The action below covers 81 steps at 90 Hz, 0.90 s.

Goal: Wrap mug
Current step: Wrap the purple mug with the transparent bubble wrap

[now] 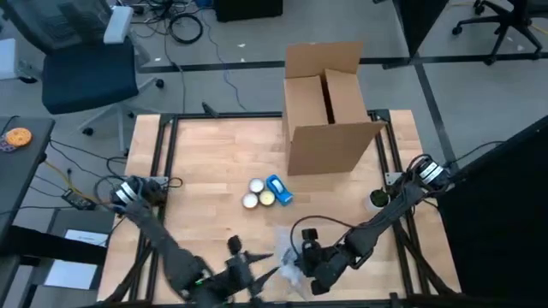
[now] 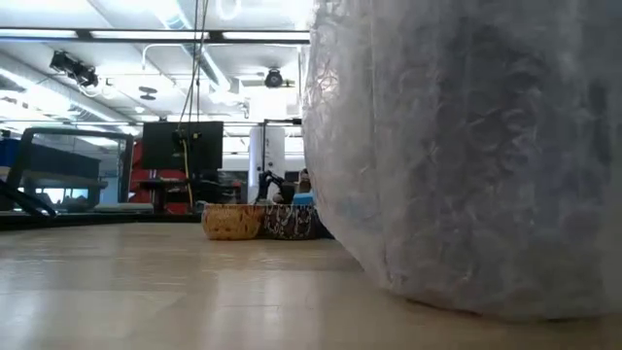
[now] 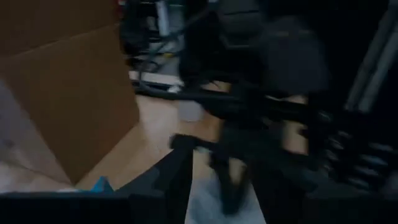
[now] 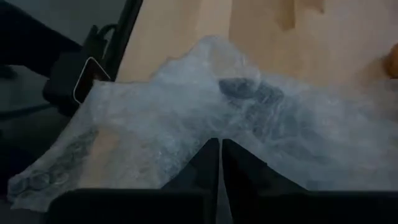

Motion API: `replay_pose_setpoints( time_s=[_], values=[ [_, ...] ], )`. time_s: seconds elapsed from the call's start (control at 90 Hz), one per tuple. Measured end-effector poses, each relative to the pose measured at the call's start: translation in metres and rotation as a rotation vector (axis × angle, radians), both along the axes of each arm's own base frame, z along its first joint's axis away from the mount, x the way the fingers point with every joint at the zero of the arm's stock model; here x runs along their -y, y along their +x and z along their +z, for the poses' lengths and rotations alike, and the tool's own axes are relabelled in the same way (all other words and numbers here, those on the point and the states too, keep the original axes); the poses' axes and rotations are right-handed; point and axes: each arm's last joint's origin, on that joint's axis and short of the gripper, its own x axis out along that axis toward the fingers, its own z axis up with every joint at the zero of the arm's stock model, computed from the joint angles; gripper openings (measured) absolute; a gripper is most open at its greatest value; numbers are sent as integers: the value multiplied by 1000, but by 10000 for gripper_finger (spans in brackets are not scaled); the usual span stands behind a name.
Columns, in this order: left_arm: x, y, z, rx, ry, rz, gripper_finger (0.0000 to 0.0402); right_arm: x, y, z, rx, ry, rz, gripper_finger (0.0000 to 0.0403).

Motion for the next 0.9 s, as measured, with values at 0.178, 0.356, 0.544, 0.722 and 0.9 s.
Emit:
replay_pose_setpoints(
  time_s=[0.178, 0.356, 0.544, 0.722, 0.9],
  values=[
    [-8, -20, -35, -202, -157, 16, 137, 22, 14, 6, -114, -6, 49, 0],
    [-26, -21, -105, -343, -301, 64, 137, 41, 21, 5, -222, 5, 128, 0],
    [-58, 4, -164, -332, -492, -146, 137, 55, 19, 6, -370, 10, 219, 0],
    [-98, 28, -176, -202, -464, -248, 137, 71, 11, 18, -565, -79, 202, 0],
    [-127, 44, -177, -217, -350, -252, 137, 78, 14, 14, -570, -131, 255, 0]
  ],
)
